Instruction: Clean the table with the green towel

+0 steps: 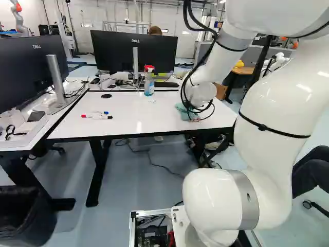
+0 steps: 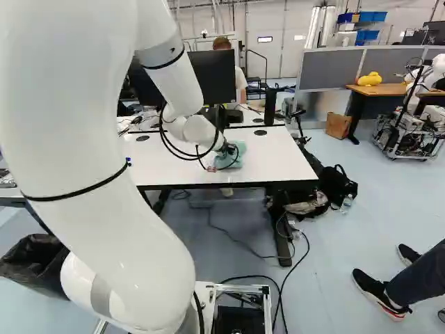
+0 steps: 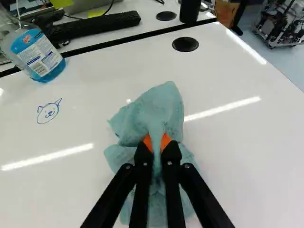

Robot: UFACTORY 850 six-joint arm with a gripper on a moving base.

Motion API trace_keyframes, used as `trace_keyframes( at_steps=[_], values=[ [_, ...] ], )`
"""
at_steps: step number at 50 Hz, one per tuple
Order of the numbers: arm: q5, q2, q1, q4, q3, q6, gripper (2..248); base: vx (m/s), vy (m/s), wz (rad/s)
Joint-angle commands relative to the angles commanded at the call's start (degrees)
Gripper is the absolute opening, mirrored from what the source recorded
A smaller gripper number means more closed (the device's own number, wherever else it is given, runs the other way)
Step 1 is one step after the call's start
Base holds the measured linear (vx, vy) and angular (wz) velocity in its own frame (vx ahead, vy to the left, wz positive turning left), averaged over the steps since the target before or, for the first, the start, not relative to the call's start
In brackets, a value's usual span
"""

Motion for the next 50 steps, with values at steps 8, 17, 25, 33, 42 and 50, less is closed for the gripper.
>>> trace_keyframes(
  at_steps=[8,17,25,33,42,50],
  values=[
    [-0.7,0.0,0.0,0.4,0.0,0.0,35,0.0,0.0,0.0],
    [-0.7,0.0,0.0,0.4,0.0,0.0,35,0.0,0.0,0.0],
    [-0.7,0.0,0.0,0.4,0.0,0.0,35,0.0,0.0,0.0],
    [-0.7,-1.0,0.0,0.4,-0.2,0.0,35,0.0,0.0,0.0],
    [-0.7,-2.0,0.0,0.4,-0.5,0.0,35,0.0,0.0,0.0],
    [-0.7,-2.1,0.0,0.4,-0.6,0.0,35,0.0,0.0,0.0]
  ],
)
